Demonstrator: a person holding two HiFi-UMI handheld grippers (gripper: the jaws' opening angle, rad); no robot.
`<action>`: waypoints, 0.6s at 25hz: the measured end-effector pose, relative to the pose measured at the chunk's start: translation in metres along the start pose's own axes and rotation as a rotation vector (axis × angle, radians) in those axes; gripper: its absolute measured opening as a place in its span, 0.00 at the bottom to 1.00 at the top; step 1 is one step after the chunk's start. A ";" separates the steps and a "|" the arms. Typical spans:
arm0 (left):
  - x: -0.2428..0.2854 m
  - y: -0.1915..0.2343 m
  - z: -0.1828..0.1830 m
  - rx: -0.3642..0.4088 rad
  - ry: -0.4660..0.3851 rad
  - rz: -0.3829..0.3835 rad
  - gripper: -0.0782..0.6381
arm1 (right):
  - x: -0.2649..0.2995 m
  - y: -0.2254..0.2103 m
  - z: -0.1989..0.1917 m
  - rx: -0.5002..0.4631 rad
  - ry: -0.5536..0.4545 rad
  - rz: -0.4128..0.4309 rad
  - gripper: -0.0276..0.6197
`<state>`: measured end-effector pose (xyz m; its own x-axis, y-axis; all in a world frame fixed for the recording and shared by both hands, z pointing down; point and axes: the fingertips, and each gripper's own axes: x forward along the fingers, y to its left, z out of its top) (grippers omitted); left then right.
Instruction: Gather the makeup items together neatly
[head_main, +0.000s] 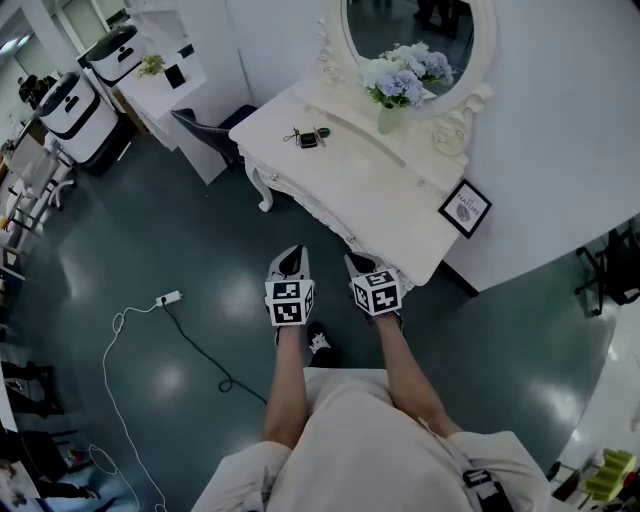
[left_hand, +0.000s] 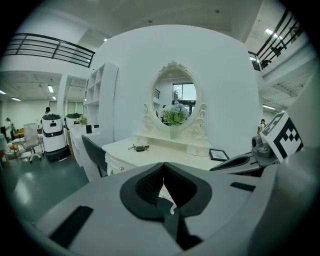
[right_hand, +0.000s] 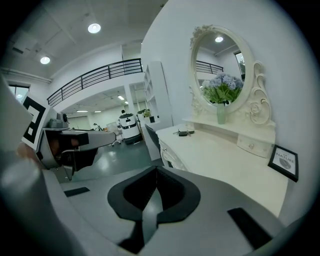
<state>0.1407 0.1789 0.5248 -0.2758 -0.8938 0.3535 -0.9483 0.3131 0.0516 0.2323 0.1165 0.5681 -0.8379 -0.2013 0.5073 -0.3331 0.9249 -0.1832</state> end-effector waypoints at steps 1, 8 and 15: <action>0.008 0.007 0.003 0.004 0.001 -0.008 0.13 | 0.010 0.000 0.005 0.002 0.001 -0.002 0.10; 0.054 0.061 0.019 0.002 0.004 -0.053 0.13 | 0.078 0.001 0.044 0.036 -0.017 -0.019 0.10; 0.074 0.097 0.031 0.009 0.001 -0.097 0.13 | 0.109 -0.001 0.076 0.045 -0.096 -0.075 0.10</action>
<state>0.0237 0.1329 0.5275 -0.1827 -0.9193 0.3485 -0.9720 0.2223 0.0767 0.1087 0.0693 0.5593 -0.8464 -0.3015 0.4389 -0.4141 0.8909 -0.1867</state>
